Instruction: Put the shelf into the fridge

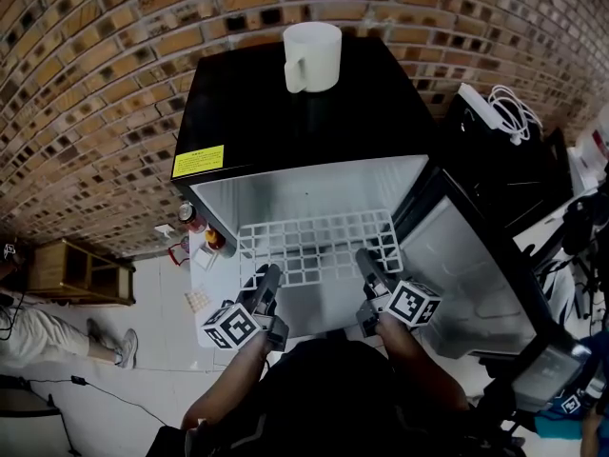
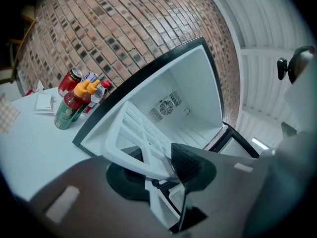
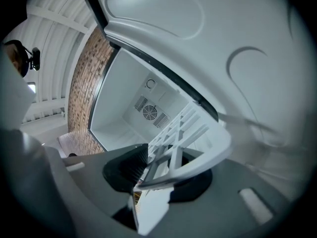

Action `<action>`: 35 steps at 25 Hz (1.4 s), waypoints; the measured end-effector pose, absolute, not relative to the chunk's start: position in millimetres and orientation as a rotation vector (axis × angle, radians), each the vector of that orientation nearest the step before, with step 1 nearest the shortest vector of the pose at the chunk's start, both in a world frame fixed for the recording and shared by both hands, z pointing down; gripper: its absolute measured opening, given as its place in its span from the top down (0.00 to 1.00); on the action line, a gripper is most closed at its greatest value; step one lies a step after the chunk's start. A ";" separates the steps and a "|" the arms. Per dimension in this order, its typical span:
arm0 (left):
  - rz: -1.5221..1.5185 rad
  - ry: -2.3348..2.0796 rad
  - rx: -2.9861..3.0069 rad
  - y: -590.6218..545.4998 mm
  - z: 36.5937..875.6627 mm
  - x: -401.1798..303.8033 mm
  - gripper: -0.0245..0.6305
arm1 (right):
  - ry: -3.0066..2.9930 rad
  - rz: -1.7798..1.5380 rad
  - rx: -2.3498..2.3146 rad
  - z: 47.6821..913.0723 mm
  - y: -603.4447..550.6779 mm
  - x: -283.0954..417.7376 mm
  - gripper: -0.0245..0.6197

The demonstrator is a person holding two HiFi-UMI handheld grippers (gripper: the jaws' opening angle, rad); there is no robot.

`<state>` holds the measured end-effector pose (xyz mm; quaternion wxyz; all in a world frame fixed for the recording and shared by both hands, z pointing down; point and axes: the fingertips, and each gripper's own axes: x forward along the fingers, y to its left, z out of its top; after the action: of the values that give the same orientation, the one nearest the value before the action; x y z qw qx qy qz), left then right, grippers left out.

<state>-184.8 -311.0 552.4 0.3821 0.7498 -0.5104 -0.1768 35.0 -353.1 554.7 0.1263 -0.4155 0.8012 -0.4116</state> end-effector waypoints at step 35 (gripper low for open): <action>-0.472 -1.485 1.792 -360.1 559.4 -197.1 0.75 | 2.133 -1.268 -1.440 564.2 -412.4 21.6 0.74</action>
<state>-197.1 -360.1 559.4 0.3741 0.6998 -0.5800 -0.1843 21.6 -412.4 564.2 0.1362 -0.4972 0.7366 -0.4378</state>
